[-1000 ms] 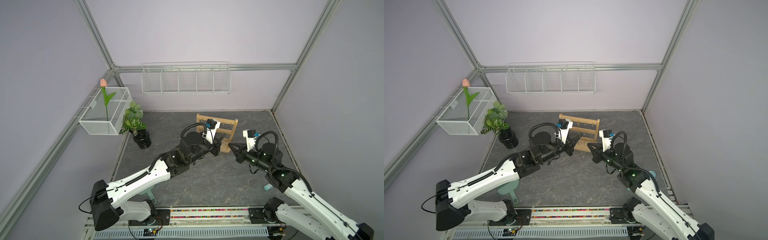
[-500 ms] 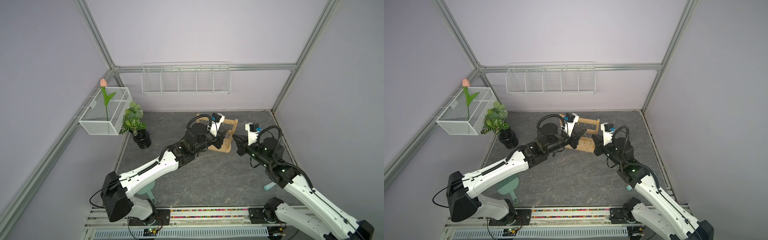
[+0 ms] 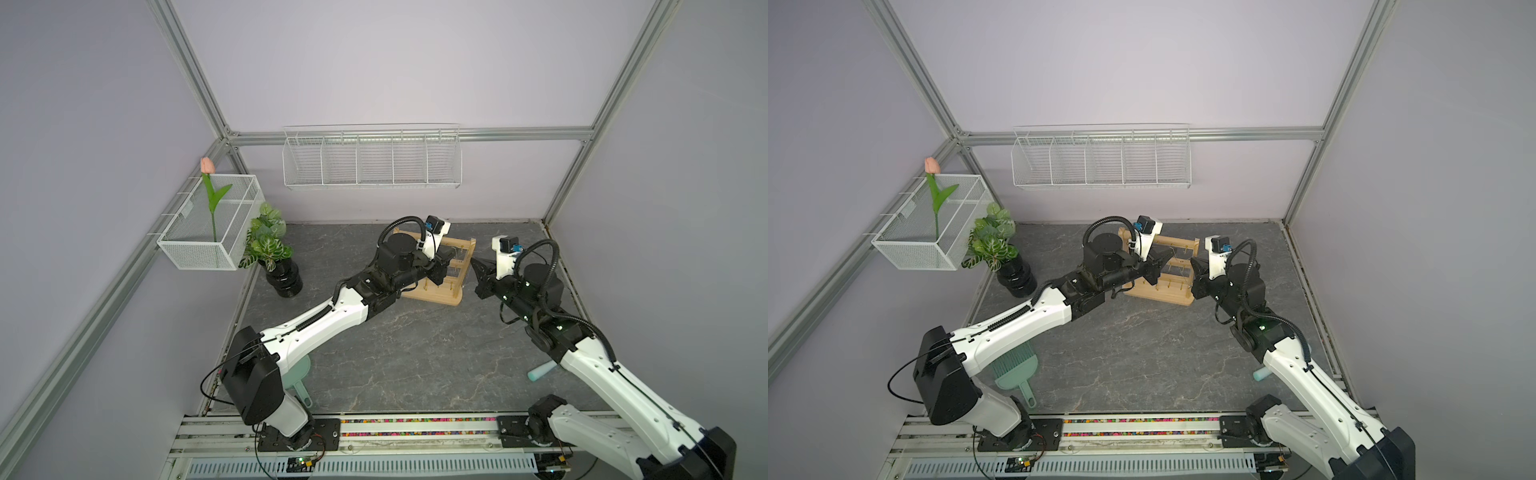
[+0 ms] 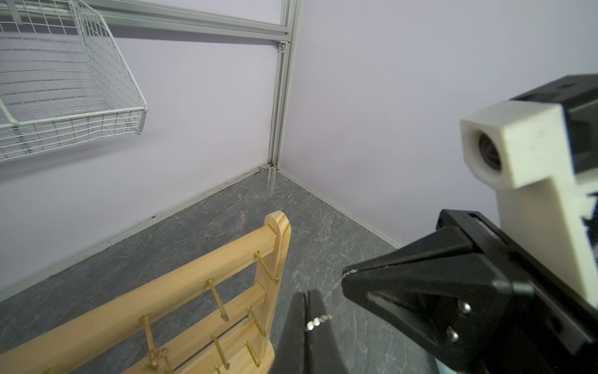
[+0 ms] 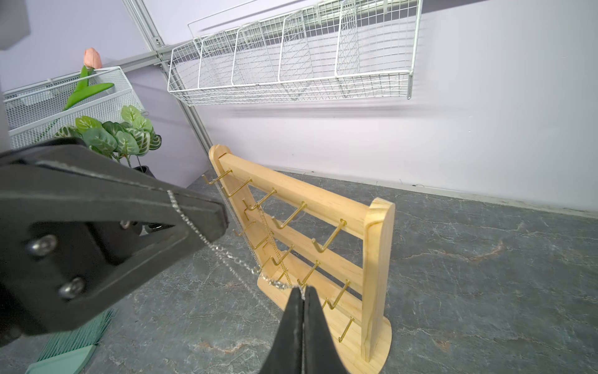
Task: Hang the necklace on the jewelry display stand
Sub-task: Hang the necklace on the stand.
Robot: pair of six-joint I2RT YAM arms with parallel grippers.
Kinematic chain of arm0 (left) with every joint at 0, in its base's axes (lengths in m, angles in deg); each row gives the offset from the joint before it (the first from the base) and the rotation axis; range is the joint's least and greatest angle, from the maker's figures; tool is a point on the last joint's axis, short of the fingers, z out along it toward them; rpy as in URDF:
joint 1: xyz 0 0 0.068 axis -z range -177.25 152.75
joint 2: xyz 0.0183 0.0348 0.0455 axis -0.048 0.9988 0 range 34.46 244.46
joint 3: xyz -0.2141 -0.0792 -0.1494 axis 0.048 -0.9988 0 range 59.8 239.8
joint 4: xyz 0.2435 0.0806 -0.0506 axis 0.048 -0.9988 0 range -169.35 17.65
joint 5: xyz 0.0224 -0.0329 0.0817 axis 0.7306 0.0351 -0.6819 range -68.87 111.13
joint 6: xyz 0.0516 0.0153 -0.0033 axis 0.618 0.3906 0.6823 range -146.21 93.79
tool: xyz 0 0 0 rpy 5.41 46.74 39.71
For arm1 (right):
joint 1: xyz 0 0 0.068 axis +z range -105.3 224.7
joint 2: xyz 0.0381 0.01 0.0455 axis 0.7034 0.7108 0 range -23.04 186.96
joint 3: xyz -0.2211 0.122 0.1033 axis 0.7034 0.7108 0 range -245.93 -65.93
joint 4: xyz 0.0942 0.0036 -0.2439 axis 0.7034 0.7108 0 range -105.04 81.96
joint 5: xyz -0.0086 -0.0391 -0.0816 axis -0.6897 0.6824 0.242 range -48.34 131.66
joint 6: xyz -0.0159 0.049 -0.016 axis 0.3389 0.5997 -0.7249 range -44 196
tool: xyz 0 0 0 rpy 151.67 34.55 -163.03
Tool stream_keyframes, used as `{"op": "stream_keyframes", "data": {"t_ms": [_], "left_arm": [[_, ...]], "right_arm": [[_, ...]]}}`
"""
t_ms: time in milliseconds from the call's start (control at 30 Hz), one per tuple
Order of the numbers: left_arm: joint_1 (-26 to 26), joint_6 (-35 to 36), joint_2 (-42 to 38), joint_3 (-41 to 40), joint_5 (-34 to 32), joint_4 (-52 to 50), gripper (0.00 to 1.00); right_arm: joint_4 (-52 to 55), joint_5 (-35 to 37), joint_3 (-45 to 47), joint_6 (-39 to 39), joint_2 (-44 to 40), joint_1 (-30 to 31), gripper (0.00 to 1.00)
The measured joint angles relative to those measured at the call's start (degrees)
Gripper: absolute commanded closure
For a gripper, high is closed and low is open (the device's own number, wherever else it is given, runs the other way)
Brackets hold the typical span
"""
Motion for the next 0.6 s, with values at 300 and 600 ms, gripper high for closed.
{"op": "stream_keyframes", "data": {"t_ms": [300,600], "left_arm": [[-1.6,0.0,1.2,1.7,1.8,1.2,1.0],[-2.9,1.1,4.5,5.0,2.6,1.0,1.0]], "right_arm": [[-2.3,-0.8,-1.3,0.0,2.1,-1.5,0.93],[-4.6,-1.3,-2.4,0.0,5.3,-2.9,0.93]]}}
